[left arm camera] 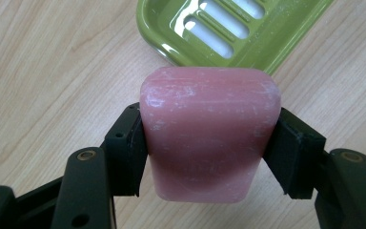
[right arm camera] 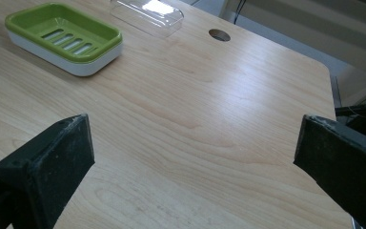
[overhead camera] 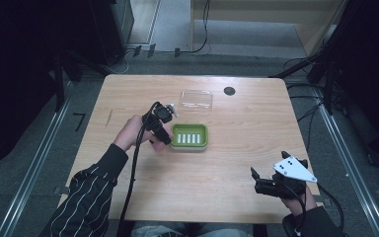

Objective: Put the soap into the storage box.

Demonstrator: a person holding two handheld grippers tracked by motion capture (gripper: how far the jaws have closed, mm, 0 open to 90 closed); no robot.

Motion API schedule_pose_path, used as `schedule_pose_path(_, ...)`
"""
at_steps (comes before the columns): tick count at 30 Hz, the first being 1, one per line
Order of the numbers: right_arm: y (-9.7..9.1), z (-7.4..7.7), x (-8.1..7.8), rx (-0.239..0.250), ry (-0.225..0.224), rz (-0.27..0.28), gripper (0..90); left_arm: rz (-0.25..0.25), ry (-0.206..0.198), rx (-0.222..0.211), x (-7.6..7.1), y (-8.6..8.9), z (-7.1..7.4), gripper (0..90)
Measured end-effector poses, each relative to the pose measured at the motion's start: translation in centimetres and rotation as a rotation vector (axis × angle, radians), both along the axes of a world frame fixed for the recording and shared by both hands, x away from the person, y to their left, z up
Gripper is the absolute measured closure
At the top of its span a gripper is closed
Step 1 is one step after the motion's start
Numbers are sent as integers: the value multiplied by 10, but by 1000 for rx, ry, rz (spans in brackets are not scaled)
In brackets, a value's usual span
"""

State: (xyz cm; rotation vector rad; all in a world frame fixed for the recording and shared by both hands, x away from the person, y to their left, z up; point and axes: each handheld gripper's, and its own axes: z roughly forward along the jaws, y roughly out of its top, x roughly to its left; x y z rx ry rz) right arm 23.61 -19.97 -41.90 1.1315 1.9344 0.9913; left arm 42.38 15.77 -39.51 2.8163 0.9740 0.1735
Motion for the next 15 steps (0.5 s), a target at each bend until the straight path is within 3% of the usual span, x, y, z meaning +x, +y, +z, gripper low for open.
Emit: schedule_pose_path(15, -3, -1, -2, -3, 11, -11, 0, -45, -18, 5, 4, -11, 2, 390)
